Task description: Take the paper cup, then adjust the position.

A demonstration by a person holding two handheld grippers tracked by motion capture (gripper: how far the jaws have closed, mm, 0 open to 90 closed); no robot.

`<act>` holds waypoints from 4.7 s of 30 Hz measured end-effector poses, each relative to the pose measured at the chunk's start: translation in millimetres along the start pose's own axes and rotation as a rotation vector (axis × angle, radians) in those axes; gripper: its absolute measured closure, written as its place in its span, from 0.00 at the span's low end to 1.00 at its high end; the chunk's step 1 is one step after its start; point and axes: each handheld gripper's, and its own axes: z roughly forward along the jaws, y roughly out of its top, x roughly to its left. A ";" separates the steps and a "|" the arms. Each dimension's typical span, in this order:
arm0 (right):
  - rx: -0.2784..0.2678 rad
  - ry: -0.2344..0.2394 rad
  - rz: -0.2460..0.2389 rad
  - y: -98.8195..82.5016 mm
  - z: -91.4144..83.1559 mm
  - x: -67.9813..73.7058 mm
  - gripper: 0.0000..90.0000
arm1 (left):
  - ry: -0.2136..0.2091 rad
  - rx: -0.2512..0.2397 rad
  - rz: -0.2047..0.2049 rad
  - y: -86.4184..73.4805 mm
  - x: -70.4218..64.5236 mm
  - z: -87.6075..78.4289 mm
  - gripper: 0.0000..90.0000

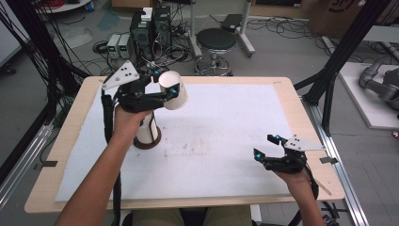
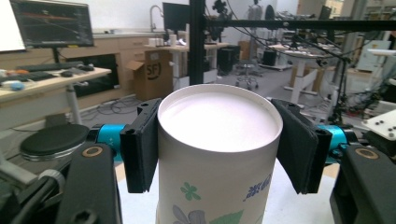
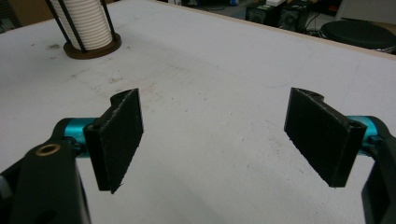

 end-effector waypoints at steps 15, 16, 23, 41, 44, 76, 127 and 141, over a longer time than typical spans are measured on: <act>-0.009 -0.003 0.019 -0.8 -2.2 -4.3 0.22 | -0.073 0.026 0.006 -18.7 -11.9 17.7 0.41; -0.012 0.000 0.022 -0.3 -2.1 -4.2 0.22 | -0.075 0.028 0.010 -18.7 -13.0 17.9 0.41; -0.016 0.023 0.015 2.8 1.3 -0.1 0.22 | -0.080 0.037 0.019 -22.6 -16.5 14.8 0.41; 0.013 0.158 -0.062 26.3 31.8 25.3 0.22 | -0.107 0.100 0.013 -53.0 -29.6 6.5 0.41; 0.015 0.170 -0.071 29.0 35.3 27.3 0.22 | -0.118 0.105 0.010 -56.7 -31.0 7.4 0.41; -0.003 0.436 -0.190 61.2 78.5 66.1 0.23 | -0.300 0.144 -0.007 -80.4 -47.5 16.3 0.41; 0.116 0.589 -0.275 62.8 94.3 79.1 0.43 | -0.396 0.217 -0.069 -93.2 -47.8 1.0 0.15; 0.208 0.566 -0.363 73.7 90.0 75.2 0.43 | -0.394 0.283 -0.039 -89.5 -47.7 -2.6 0.15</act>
